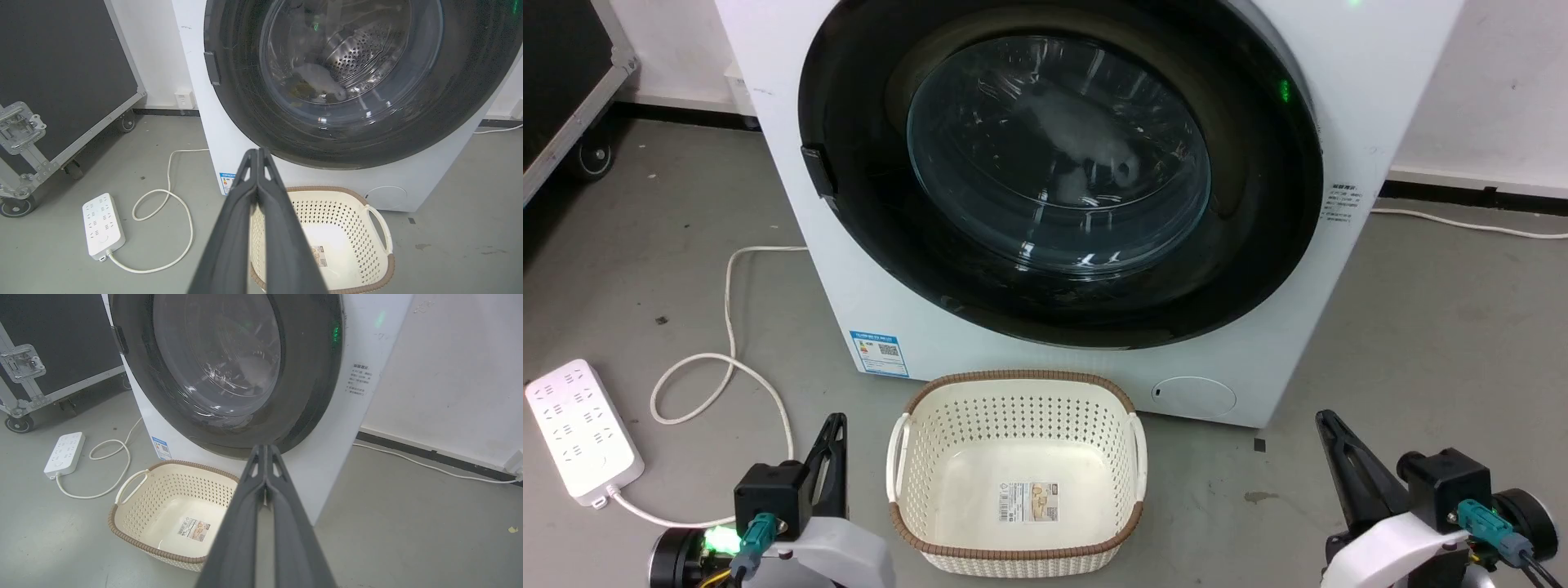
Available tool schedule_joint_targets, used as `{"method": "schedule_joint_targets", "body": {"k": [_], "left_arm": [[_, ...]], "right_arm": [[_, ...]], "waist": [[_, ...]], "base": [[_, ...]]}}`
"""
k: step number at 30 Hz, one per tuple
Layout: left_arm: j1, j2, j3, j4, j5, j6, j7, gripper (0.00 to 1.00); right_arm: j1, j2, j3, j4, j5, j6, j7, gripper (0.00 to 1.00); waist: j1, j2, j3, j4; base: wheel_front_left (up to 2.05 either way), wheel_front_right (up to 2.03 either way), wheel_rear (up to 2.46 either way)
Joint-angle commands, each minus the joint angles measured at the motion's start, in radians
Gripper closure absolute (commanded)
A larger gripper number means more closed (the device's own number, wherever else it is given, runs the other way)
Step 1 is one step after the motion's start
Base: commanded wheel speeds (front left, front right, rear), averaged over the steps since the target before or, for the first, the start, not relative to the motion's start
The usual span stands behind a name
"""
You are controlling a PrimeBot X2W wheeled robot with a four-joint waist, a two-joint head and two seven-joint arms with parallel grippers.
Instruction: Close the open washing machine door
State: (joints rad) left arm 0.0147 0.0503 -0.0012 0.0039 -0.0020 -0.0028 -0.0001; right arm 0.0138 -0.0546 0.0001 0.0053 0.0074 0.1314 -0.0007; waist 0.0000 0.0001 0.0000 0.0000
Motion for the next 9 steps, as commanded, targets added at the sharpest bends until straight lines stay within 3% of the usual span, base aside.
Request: {"method": "schedule_joint_targets", "body": {"k": [1, 9], "left_arm": [[-0.015, 0.0, 0.001, -0.004, 0.002, 0.003, 0.0, 1.0], [-0.015, 0.0, 0.001, -0.004, 0.002, 0.003, 0.0, 1.0]], "right_arm": [[-0.014, 0.004, 0.0, -0.005, -0.007, -0.001, 0.001, 1.0], [-0.014, 0.004, 0.0, -0.005, -0.007, -0.001, 0.001, 1.0]], "waist": [[0.0, -0.0001, 0.0, 0.0], [0.0, -0.0001, 0.0, 0.0]], "base": [[0.0, 0.0, 0.0], [0.0, 0.0, 0.0]]}}
